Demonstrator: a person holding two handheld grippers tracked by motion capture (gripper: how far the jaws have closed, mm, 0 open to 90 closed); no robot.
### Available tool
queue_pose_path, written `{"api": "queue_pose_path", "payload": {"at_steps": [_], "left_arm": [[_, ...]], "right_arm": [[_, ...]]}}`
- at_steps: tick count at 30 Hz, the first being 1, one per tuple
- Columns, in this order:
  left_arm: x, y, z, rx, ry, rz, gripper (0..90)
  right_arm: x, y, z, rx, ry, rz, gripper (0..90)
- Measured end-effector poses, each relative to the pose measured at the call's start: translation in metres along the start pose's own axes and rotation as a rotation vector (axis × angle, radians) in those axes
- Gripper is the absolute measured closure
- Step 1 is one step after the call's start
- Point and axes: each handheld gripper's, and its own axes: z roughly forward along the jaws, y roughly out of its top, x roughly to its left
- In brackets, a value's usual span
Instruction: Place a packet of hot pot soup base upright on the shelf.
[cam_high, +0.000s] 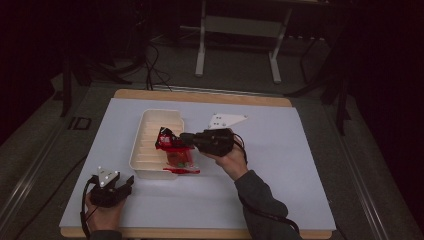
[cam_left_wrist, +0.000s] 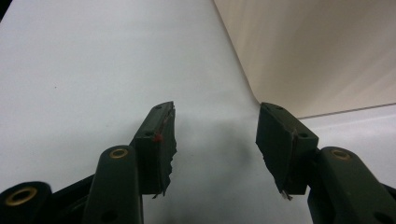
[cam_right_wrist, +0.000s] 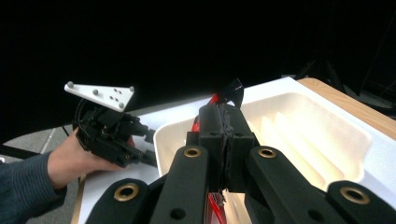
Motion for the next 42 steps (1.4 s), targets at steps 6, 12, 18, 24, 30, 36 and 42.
{"api": "queue_pose_path", "payload": {"at_steps": [6,12,18,24,30,36,42], "left_arm": [[0.0,0.0,0.0,-0.001,-0.001,-0.003,47.1],[0.001,0.0,0.0,-0.001,-0.002,-0.004,47.1],[0.001,0.0,0.0,-0.003,-0.004,-0.004,47.1],[0.001,0.0,0.0,-0.002,-0.007,-0.005,47.1],[0.002,0.0,0.0,-0.006,-0.008,-0.012,47.1],[0.002,0.0,-0.001,-0.008,-0.009,-0.017,47.0],[0.002,0.0,0.0,-0.008,-0.008,-0.019,47.1]], "right_arm": [[0.002,0.003,0.017,-0.004,0.015,0.01,89.0],[0.001,0.008,0.035,0.014,0.034,0.016,89.1],[0.004,0.006,0.052,-0.003,0.063,0.047,89.2],[0.008,0.004,0.068,-0.014,0.072,0.065,89.1],[0.013,0.0,0.081,0.019,0.057,0.047,87.4],[0.015,-0.009,0.089,0.094,0.053,0.025,72.6],[0.012,-0.009,0.078,0.128,0.021,0.005,66.1]]}}
